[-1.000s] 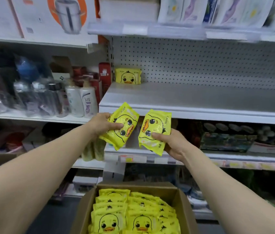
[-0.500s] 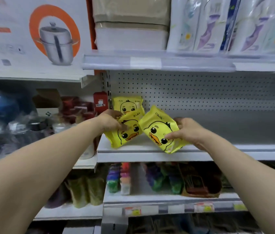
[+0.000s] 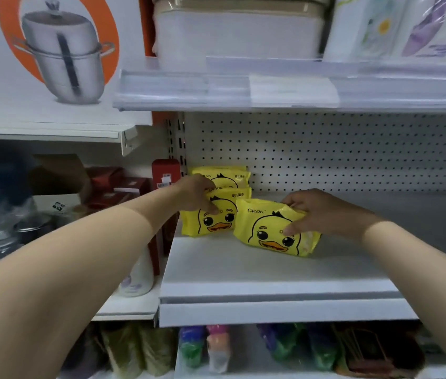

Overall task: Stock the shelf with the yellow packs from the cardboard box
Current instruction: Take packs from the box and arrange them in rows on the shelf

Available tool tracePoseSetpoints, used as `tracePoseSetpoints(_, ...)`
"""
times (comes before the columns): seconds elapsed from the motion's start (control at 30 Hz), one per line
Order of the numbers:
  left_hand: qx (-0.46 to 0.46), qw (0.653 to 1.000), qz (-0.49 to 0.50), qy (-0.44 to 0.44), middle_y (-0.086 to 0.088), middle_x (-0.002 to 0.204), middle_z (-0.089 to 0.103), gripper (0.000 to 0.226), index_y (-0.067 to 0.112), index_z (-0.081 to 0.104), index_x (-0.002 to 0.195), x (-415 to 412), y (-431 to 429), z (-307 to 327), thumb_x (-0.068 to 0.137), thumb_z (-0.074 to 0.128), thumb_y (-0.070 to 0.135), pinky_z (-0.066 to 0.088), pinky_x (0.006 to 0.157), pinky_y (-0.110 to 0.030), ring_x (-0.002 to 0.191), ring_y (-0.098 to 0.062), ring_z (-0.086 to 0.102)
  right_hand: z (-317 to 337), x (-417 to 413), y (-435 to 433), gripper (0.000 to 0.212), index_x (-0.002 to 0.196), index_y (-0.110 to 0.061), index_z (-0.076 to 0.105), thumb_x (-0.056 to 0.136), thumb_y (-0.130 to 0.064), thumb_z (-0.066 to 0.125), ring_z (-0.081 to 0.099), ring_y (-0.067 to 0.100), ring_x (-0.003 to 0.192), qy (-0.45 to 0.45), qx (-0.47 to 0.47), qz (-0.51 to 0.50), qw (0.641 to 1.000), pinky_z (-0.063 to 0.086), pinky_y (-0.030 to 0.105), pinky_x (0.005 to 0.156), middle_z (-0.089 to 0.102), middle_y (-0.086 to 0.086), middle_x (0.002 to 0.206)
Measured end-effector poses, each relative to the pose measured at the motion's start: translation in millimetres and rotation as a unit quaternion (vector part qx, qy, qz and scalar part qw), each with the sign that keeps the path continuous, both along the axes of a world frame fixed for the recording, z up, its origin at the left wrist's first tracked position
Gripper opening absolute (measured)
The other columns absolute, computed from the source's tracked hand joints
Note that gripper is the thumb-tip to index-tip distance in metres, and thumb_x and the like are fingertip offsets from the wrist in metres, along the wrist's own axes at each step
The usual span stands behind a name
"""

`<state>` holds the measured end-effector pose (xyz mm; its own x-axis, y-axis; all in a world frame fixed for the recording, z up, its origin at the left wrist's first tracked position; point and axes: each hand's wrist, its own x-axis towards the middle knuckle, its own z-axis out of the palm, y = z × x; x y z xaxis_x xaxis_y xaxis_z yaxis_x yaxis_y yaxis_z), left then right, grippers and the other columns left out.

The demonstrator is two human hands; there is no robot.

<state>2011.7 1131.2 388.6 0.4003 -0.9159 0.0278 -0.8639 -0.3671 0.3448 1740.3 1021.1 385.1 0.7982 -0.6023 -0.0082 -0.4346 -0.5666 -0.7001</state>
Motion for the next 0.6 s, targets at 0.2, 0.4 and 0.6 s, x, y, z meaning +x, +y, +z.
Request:
tracePoseSetpoints(0.2, -0.001, 0.999, -0.024, -0.038, -0.003, 0.149, 0.042, 0.084, 0.019, 0.041, 0.148, 18, -27, 0, 0.077, 0.08, 0.042, 0.038, 0.106, -0.033, 0.134, -0.025, 0.042, -3, 7, -13, 0.038, 0.107, -0.02, 0.067, 0.075, -0.01, 0.085, 0.074, 0.011, 0.09, -0.007, 0.019, 0.021, 1.0, 0.058, 0.031, 0.081, 0.077, -0.01, 0.1)
tracePoseSetpoints(0.4, -0.014, 0.995, -0.034, -0.09, -0.006, 0.144, 0.047, 0.08, 0.02, 0.042, 0.146, 29, -45, -1, 0.079, 0.077, 0.045, 0.04, 0.101, -0.032, 0.131, -0.026, 0.045, -3, 15, -21, 0.037, 0.104, -0.022, 0.067, 0.074, -0.009, 0.085, 0.074, 0.013, 0.089, 0.004, 0.009, 0.016, 1.0, 0.059, 0.031, 0.079, 0.077, -0.01, 0.098)
tracePoseSetpoints(0.6, -0.065, 0.989, -0.041, -0.125, -0.007, 0.124, 0.056, 0.071, 0.024, 0.051, 0.133, 42, -55, -8, 0.073, 0.081, 0.047, 0.047, 0.09, -0.035, 0.116, -0.027, 0.049, -1, 21, -25, 0.04, 0.099, -0.033, 0.071, 0.069, -0.013, 0.089, 0.072, 0.006, 0.093, 0.019, -0.041, 0.0, 0.999, 0.057, 0.037, 0.091, 0.076, -0.014, 0.098)
